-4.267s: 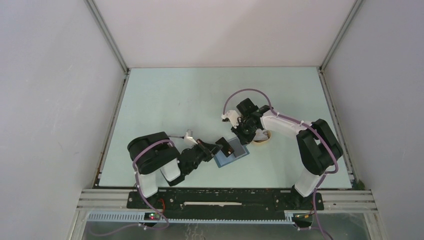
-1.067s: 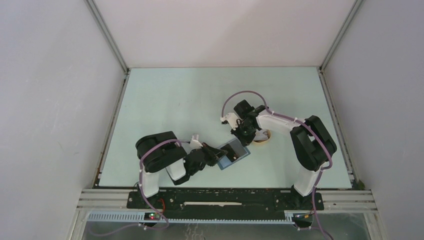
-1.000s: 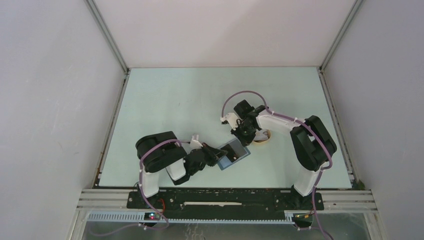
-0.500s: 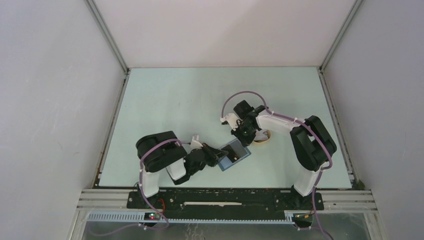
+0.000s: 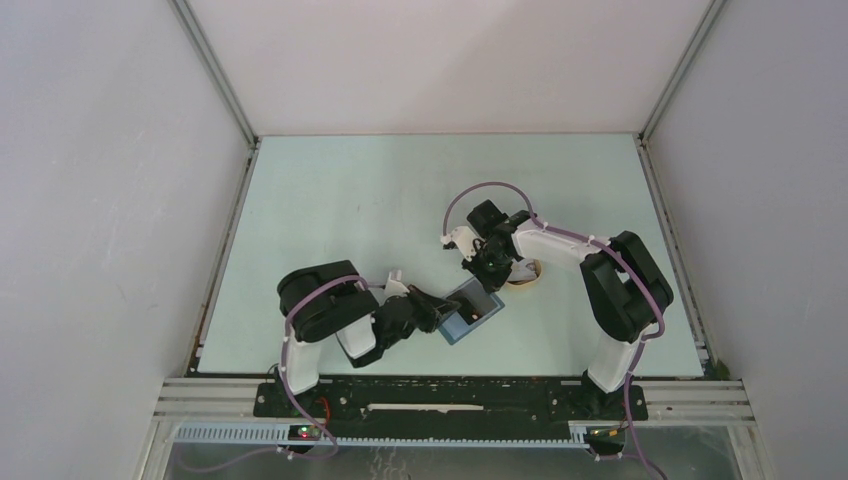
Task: Put the credit cards into the card holder
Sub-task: Insert the credit card into the card holder.
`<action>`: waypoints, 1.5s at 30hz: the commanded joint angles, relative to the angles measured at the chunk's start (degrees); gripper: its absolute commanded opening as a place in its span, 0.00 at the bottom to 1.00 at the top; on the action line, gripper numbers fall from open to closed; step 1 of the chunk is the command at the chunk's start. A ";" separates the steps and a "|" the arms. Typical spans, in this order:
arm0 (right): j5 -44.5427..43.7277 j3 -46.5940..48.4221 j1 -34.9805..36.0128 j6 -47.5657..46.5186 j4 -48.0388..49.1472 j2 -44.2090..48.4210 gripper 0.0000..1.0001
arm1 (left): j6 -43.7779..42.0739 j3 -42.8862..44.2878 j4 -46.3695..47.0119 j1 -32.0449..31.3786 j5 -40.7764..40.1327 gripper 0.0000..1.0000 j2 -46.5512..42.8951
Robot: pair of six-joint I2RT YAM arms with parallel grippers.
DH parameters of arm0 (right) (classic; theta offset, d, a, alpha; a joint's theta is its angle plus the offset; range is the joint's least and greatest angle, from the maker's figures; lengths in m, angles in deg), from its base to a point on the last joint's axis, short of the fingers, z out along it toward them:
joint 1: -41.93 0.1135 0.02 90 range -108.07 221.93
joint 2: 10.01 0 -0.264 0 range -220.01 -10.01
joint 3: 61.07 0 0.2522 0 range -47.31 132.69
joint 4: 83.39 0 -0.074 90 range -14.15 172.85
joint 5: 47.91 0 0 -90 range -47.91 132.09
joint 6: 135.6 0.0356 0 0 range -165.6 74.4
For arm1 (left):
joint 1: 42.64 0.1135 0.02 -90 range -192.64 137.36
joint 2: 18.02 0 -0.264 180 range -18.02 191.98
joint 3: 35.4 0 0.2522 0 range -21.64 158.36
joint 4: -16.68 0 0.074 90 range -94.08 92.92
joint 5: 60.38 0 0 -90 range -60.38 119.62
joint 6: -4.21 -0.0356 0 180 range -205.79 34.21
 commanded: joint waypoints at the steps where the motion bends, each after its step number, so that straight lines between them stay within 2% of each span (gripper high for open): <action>1: 0.21 1.95 0.62 0.26 -0.18 -0.16 0.09 | 0.11 1.31 -1.52 0.02 0.69 0.00 0.94; 15: 6.08 2.14 0.71 -2.09 -1.40 5.75 0.13 | -0.24 2.08 -0.43 0.11 0.97 0.01 2.08; 22: 17.28 -0.47 1.34 -8.44 -1.96 13.19 0.15 | -0.43 2.39 0.41 0.20 1.41 0.05 2.66; 25: 19.28 -2.30 3.56 -11.78 -0.99 15.77 0.15 | -0.37 2.37 0.95 0.20 1.67 0.06 2.86; 32: 15.28 -10.80 12.44 -21.29 6.89 21.45 0.13 | -0.52 2.22 2.07 0.29 1.89 0.11 3.26; 37: 7.91 -18.25 16.46 -29.56 14.71 22.89 0.09 | -0.70 2.19 2.40 0.29 2.03 0.14 3.30; 45: 2.66 -20.72 19.87 -30.01 21.48 21.43 0.06 | -0.69 2.10 3.00 0.30 2.07 0.14 3.52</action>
